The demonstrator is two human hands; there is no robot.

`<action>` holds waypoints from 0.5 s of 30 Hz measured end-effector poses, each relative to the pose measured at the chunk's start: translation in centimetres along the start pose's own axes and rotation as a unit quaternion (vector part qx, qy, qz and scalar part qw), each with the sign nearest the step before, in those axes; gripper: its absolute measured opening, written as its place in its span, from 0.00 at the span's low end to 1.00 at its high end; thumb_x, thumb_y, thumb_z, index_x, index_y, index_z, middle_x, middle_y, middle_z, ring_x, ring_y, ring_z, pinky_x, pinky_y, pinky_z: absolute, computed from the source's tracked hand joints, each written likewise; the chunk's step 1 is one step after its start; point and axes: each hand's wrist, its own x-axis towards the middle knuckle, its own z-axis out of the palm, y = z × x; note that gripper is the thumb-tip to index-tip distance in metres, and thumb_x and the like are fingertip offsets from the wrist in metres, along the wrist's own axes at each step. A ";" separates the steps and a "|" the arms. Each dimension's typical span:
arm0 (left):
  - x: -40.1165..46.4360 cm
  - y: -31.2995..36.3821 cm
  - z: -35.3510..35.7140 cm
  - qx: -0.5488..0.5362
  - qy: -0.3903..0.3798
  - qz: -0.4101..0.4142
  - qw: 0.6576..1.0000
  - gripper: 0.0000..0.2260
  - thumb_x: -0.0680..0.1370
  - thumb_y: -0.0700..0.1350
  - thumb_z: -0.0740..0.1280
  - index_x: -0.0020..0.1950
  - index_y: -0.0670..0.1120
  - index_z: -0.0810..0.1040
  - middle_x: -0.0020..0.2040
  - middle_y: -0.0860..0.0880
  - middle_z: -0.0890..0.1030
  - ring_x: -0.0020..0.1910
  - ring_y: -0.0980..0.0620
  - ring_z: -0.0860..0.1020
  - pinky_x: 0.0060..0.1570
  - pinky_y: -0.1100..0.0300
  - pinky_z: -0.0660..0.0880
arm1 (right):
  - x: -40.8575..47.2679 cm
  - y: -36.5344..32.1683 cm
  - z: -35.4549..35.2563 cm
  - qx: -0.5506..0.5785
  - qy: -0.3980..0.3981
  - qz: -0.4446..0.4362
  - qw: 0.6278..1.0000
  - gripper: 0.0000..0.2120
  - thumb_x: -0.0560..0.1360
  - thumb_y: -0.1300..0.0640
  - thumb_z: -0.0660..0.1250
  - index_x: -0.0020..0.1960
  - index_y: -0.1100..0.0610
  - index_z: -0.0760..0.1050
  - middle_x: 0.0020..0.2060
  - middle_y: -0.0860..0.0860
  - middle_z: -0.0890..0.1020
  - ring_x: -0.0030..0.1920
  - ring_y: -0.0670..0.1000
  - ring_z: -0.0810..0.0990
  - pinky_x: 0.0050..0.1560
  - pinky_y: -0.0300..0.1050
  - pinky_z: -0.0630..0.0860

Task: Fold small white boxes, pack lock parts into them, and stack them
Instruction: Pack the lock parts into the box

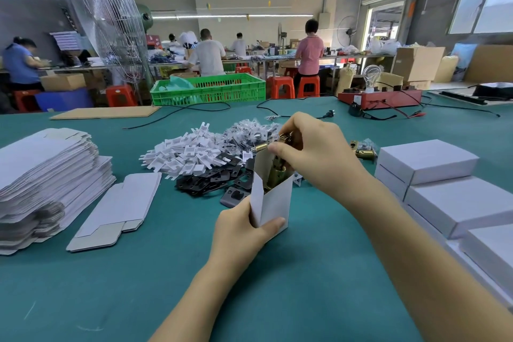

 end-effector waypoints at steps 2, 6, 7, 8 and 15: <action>0.0 0.0 0.0 -0.001 -0.001 -0.001 1.000 0.12 0.63 0.59 0.72 0.44 0.61 0.77 0.42 0.67 0.81 0.42 0.60 0.80 0.45 0.53 0.79 | -0.1 0.3 0.1 -0.024 -0.008 -0.017 1.000 0.13 0.76 0.54 0.68 0.51 0.62 0.69 0.35 0.55 0.77 0.38 0.55 0.75 0.40 0.46 0.68; 0.1 -0.1 0.1 -0.018 0.001 -0.015 1.000 0.10 0.63 0.56 0.72 0.44 0.62 0.78 0.42 0.66 0.82 0.42 0.61 0.80 0.43 0.56 0.79 | -0.1 0.6 0.2 -0.088 -0.038 -0.041 0.995 0.15 0.75 0.53 0.69 0.48 0.62 0.66 0.36 0.58 0.75 0.37 0.56 0.71 0.38 0.49 0.66; 0.1 -0.1 0.1 -0.022 0.002 -0.018 1.000 0.10 0.64 0.55 0.72 0.43 0.62 0.78 0.41 0.65 0.82 0.41 0.61 0.80 0.42 0.57 0.79 | -0.1 0.7 0.3 -0.109 -0.056 -0.045 0.991 0.15 0.75 0.54 0.69 0.46 0.62 0.66 0.36 0.58 0.76 0.38 0.57 0.71 0.38 0.50 0.66; 0.2 -0.1 0.1 -0.023 0.004 -0.021 1.000 0.10 0.64 0.54 0.73 0.43 0.62 0.78 0.41 0.65 0.82 0.41 0.61 0.80 0.42 0.59 0.79 | -0.1 0.8 0.3 -0.125 -0.072 -0.047 0.988 0.14 0.74 0.54 0.70 0.45 0.61 0.66 0.37 0.58 0.76 0.38 0.56 0.71 0.38 0.50 0.65; 0.2 0.0 0.2 -0.010 0.012 -0.031 0.999 0.09 0.66 0.52 0.74 0.45 0.55 0.80 0.40 0.56 0.82 0.42 0.53 0.79 0.42 0.56 0.76 | 0.1 0.9 0.6 -0.179 -0.127 -0.072 0.973 0.13 0.76 0.54 0.67 0.43 0.58 0.64 0.36 0.54 0.73 0.38 0.54 0.68 0.35 0.48 0.58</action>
